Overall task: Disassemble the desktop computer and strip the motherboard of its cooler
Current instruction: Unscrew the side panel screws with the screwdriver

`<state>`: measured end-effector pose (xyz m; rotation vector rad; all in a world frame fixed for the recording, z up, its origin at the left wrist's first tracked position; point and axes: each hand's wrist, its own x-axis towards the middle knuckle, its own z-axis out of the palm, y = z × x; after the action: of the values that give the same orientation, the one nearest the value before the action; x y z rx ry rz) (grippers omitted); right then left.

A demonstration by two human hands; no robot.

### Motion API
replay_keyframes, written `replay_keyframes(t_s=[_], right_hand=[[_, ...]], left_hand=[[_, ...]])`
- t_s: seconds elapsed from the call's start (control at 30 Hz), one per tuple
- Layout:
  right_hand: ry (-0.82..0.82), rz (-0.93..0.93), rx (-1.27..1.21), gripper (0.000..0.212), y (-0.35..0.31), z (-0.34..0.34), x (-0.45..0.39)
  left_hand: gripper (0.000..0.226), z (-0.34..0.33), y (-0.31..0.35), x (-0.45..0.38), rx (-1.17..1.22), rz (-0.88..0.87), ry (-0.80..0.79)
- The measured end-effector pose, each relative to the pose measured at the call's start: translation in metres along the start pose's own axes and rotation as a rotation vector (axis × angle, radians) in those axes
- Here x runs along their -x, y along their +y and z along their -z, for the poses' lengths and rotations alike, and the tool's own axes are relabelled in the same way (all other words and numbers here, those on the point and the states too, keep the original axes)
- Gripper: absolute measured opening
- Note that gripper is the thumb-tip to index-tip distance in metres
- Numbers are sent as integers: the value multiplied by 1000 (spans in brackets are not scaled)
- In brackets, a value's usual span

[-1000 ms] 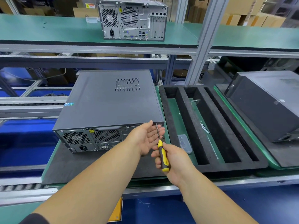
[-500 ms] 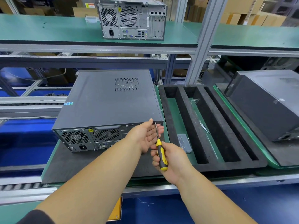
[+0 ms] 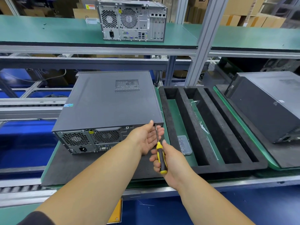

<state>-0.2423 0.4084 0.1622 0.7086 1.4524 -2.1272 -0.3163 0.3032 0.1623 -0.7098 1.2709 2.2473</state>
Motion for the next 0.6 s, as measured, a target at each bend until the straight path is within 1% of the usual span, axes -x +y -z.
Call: replay_keyframes(t_s=[0.07, 0.17, 0.33, 0.5, 0.57, 0.6], right_hand=[[22, -22, 33, 44, -3, 1, 1], [79, -14, 116, 34, -4, 1, 1], [86, -25, 93, 28, -1, 0, -2], [121, 100, 119, 21, 5, 2, -9], [143, 89, 152, 21, 5, 0, -8], [128, 56, 121, 23, 4, -2, -7]], left_hand=[[33, 0, 0, -1, -8, -1, 4], [34, 1, -1, -2, -16, -9, 6], [33, 0, -1, -1, -28, -18, 24], [32, -2, -1, 0, -29, -31, 33], [32, -2, -1, -1, -35, -32, 34], [32, -2, -1, -1, -37, -33, 34]])
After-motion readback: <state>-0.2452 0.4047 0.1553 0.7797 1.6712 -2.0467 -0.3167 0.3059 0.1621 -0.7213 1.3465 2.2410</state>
